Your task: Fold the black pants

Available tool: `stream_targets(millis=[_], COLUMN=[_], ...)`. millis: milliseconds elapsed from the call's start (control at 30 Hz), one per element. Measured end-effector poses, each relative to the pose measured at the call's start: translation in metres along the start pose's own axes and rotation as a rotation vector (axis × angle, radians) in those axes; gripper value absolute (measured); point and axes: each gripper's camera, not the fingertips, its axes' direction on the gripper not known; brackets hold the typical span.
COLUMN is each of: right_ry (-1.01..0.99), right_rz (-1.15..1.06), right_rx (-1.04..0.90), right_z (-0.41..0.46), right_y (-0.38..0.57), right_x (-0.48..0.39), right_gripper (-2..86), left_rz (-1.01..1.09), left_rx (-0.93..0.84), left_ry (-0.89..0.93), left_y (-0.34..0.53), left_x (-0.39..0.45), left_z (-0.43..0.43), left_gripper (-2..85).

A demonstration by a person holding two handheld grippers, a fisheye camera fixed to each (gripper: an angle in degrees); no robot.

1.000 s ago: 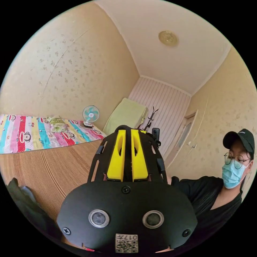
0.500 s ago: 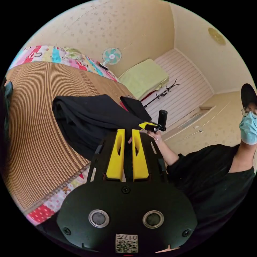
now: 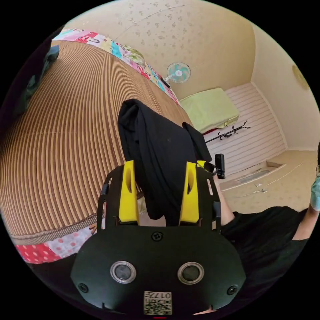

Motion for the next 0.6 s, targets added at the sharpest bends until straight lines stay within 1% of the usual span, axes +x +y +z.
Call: stream_targets(millis=[67, 100, 167, 267, 333, 367, 433, 467, 533, 567, 600], right_ry=[0.036, 0.054, 0.024, -0.131, -0.403, -0.421, -0.467, -0.493, -0.605, -0.628, -0.667], right_rz=[0.039, 0.055, 0.099, 0.119, 0.140, 0.115, 0.007, -0.016, -0.119, -0.148, -0.214], right_rx=[0.013, 0.051, 0.002, -0.119, -0.181, -0.179, -0.158, -0.151, -0.120, -0.118, -0.119], right_z=[0.011, 0.014, 0.023, 0.039, 0.049, 0.048, 0.040, 0.037, 0.032, 0.032, 0.033], right_y=[0.012, 0.025, 0.039, 0.053, 0.064, 0.067, 0.070, 0.068, 0.048, 0.040, 0.021], right_x=[-0.010, -0.017, -0.016, 0.003, 0.009, 0.002, -0.038, -0.048, -0.090, -0.101, -0.125], right_gripper=[18.8, 18.6, 18.3, 15.0, 11.2, 10.7, 8.8, 8.4, 7.9, 7.8, 7.8], left_rz=[-0.012, -0.010, -0.019, -0.108, -0.175, -0.188, -0.201, -0.190, -0.160, -0.149, -0.111], left_rx=[0.028, 0.023, -0.002, -0.031, -0.053, -0.036, 0.048, 0.070, 0.196, 0.231, 0.302], left_ry=[-0.053, -0.100, -0.137, -0.128, 0.029, 0.066, 0.135, 0.133, 0.132, 0.130, 0.103], left_y=[0.008, 0.016, 0.031, 0.059, 0.082, 0.087, 0.105, 0.108, 0.118, 0.120, 0.122], left_x=[0.013, 0.024, 0.038, 0.044, 0.039, 0.039, 0.051, 0.056, 0.080, 0.087, 0.101], left_z=[0.008, 0.011, 0.015, 0.017, 0.010, 0.004, -0.035, -0.047, -0.100, -0.114, -0.143], left_gripper=[19.1, 18.5, 17.0, 12.2, 9.5, 9.2, 9.0, 9.0, 9.3, 9.4, 9.6])
